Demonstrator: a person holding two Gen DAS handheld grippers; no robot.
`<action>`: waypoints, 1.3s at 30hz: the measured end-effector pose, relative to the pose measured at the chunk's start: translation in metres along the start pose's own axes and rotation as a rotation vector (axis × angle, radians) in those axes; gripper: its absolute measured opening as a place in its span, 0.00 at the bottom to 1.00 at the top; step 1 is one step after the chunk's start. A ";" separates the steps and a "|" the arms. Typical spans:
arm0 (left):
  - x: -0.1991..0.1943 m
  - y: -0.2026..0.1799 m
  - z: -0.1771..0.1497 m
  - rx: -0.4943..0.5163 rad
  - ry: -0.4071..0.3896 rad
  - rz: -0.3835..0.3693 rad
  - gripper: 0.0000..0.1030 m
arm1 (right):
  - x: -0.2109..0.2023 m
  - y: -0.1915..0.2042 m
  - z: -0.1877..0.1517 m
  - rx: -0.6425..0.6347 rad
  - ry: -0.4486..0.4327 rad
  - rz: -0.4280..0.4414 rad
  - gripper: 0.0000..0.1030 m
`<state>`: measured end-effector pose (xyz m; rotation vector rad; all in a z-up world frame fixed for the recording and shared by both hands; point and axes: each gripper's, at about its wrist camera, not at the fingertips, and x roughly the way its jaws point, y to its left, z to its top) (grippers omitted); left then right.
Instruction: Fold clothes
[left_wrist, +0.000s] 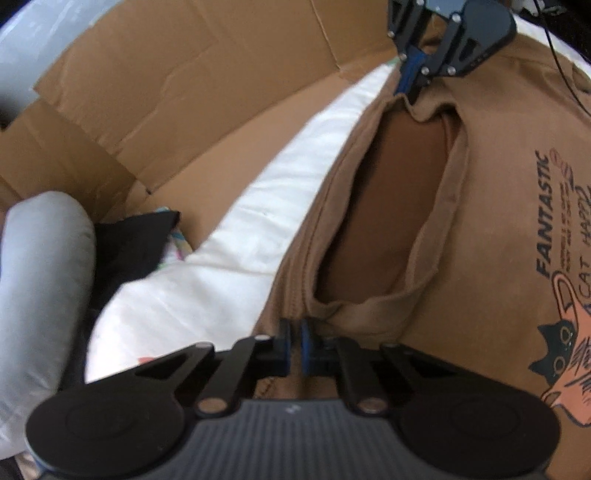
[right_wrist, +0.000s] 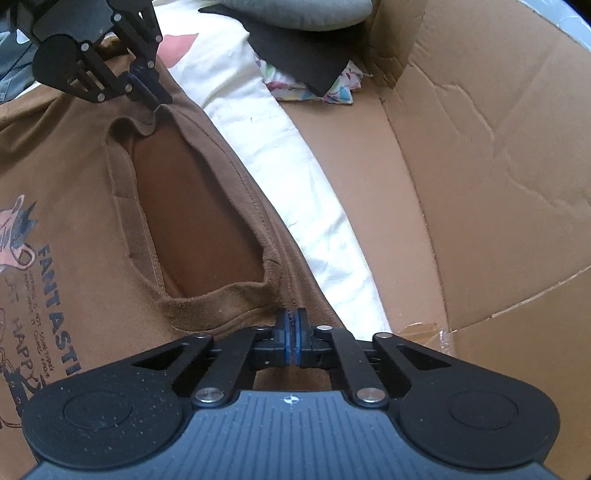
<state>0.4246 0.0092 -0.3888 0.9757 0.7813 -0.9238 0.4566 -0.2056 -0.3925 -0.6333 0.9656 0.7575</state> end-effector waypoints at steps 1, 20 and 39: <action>-0.004 0.003 0.000 -0.015 -0.013 0.005 0.05 | -0.003 -0.001 0.001 0.001 -0.009 -0.011 0.00; -0.006 0.032 0.012 -0.143 -0.057 0.080 0.04 | 0.002 -0.006 0.012 -0.003 0.013 0.027 0.21; 0.002 0.030 0.008 -0.182 -0.053 0.079 0.04 | 0.015 -0.001 0.013 -0.071 0.041 0.066 0.12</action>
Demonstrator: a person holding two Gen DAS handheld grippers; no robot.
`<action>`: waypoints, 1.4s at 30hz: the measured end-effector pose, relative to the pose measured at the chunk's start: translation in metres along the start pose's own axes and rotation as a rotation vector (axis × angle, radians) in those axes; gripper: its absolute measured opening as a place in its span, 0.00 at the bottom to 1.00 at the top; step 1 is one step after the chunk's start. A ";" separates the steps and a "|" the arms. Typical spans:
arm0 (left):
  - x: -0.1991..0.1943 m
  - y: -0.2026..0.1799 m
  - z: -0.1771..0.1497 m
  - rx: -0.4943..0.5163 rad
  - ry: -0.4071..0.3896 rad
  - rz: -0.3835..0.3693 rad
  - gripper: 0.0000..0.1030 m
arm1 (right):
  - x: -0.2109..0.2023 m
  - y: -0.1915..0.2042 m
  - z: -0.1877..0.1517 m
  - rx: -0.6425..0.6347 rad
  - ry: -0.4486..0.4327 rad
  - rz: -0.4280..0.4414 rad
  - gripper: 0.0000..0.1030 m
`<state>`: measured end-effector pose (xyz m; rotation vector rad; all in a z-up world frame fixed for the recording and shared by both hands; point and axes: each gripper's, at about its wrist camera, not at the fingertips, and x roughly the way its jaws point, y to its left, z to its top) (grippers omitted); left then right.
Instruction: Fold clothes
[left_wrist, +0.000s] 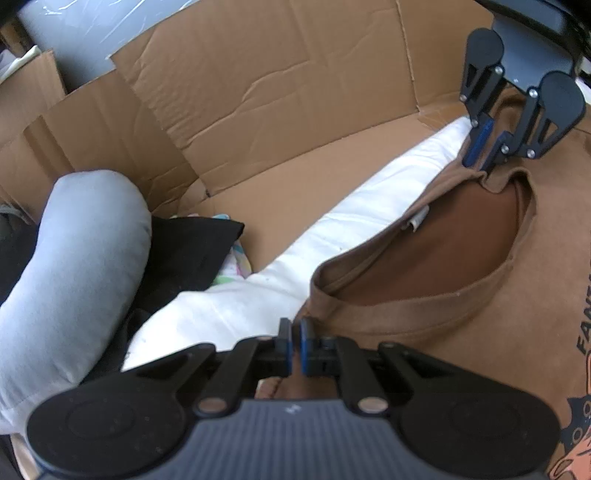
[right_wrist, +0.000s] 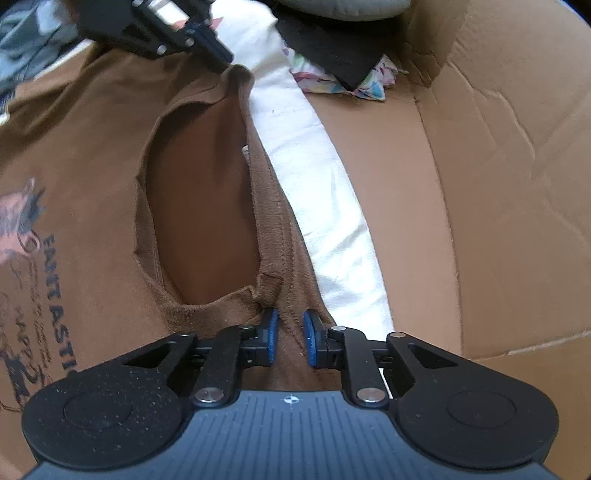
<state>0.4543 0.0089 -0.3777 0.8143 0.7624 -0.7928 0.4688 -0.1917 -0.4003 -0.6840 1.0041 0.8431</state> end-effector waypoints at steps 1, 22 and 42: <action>0.000 0.000 0.000 -0.003 -0.001 0.000 0.04 | 0.000 0.000 0.000 0.002 -0.004 0.000 0.08; 0.009 0.008 -0.001 -0.112 0.000 0.021 0.05 | 0.000 -0.021 0.001 0.175 -0.095 -0.185 0.02; -0.050 0.021 -0.046 -0.268 -0.067 0.031 0.08 | -0.038 -0.031 -0.043 0.357 -0.172 -0.234 0.04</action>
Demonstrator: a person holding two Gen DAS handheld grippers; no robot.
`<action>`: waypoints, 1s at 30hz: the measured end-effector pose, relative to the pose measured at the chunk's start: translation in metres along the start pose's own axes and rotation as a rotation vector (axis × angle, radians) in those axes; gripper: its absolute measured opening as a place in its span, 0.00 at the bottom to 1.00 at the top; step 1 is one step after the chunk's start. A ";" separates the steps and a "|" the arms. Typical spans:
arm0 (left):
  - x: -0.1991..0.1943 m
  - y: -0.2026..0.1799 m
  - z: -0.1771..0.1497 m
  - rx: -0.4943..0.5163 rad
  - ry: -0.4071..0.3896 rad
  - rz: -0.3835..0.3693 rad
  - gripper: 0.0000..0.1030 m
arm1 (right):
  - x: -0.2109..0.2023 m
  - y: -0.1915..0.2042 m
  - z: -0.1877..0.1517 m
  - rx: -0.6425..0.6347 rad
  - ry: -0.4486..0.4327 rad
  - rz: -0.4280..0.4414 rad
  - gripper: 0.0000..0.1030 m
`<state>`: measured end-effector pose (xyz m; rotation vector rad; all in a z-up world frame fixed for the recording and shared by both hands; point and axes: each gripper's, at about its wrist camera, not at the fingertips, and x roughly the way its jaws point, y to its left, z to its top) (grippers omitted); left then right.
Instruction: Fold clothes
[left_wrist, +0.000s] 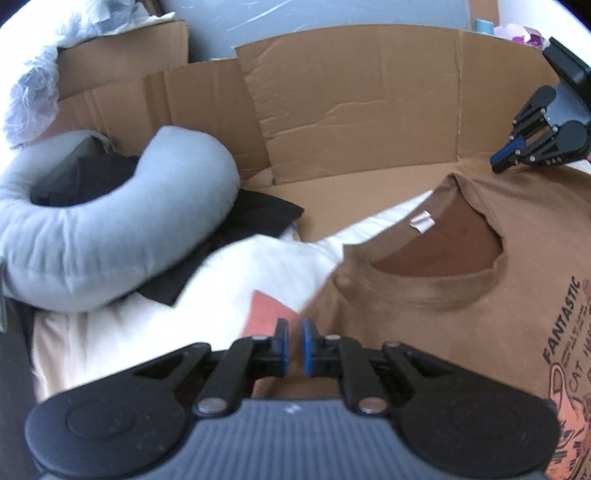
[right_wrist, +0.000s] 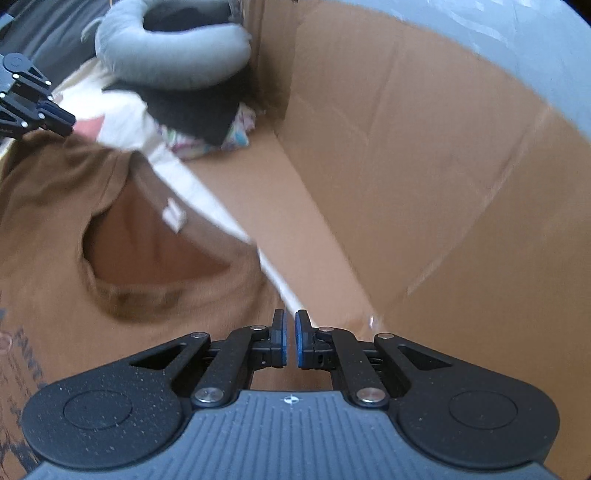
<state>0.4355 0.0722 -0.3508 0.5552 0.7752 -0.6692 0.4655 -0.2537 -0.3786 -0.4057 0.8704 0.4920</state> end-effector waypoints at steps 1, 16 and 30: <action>0.003 -0.003 -0.001 0.003 0.006 -0.007 0.08 | 0.002 0.000 -0.005 0.013 0.010 -0.003 0.04; 0.018 0.009 -0.001 -0.007 0.042 0.078 0.03 | 0.003 -0.033 -0.047 0.118 0.061 -0.094 0.10; -0.030 0.026 -0.019 -0.054 0.071 0.171 0.42 | -0.021 -0.040 -0.065 0.179 0.085 -0.118 0.15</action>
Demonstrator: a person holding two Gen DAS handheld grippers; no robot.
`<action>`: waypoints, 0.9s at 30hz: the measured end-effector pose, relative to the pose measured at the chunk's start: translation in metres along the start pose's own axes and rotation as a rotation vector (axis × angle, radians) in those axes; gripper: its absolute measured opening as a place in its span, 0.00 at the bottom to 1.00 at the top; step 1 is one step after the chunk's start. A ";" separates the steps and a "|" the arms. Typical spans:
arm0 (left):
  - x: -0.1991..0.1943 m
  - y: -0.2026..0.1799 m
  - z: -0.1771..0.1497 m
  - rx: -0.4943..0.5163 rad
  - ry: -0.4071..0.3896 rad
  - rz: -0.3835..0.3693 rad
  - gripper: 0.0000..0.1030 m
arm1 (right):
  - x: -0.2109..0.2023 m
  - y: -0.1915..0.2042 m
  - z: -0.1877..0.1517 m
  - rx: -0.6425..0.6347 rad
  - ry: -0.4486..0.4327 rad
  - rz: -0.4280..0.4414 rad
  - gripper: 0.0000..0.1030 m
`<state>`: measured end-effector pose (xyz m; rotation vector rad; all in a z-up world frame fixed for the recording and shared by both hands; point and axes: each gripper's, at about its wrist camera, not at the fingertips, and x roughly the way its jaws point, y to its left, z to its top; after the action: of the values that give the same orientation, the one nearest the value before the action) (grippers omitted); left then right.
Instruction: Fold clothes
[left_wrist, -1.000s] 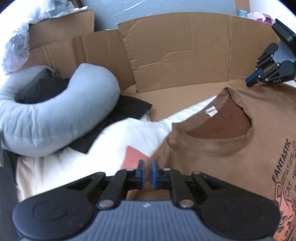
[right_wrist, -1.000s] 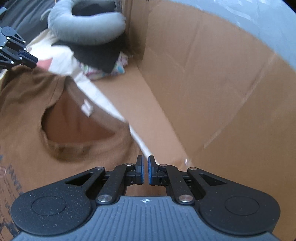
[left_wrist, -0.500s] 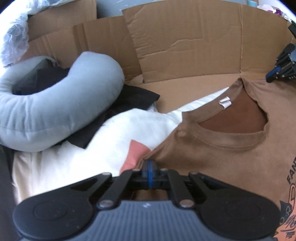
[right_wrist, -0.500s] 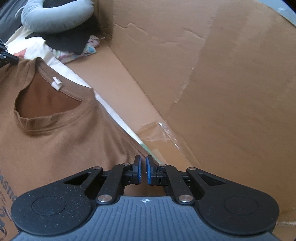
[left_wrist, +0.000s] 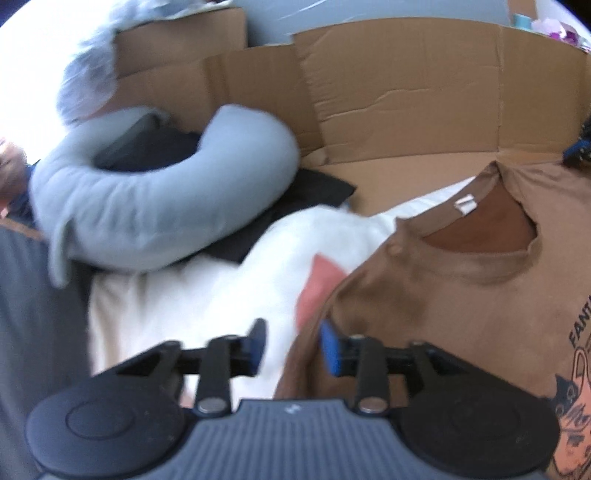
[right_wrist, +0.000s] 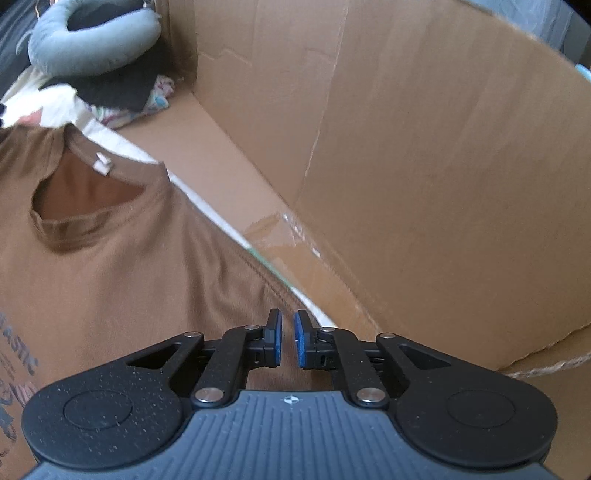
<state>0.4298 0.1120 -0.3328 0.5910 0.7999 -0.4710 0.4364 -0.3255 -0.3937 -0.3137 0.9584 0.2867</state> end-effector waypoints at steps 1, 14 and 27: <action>-0.001 0.002 -0.004 -0.004 0.009 0.004 0.42 | 0.003 0.000 -0.001 0.003 0.010 -0.013 0.16; 0.006 0.005 -0.032 -0.047 0.049 0.001 0.42 | -0.006 0.005 -0.003 -0.075 0.013 -0.105 0.33; 0.028 0.023 -0.026 -0.026 0.072 0.035 0.10 | 0.020 -0.008 0.000 -0.044 0.088 -0.104 0.21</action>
<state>0.4475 0.1411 -0.3615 0.5993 0.8613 -0.4087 0.4501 -0.3305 -0.4088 -0.4183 1.0193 0.2006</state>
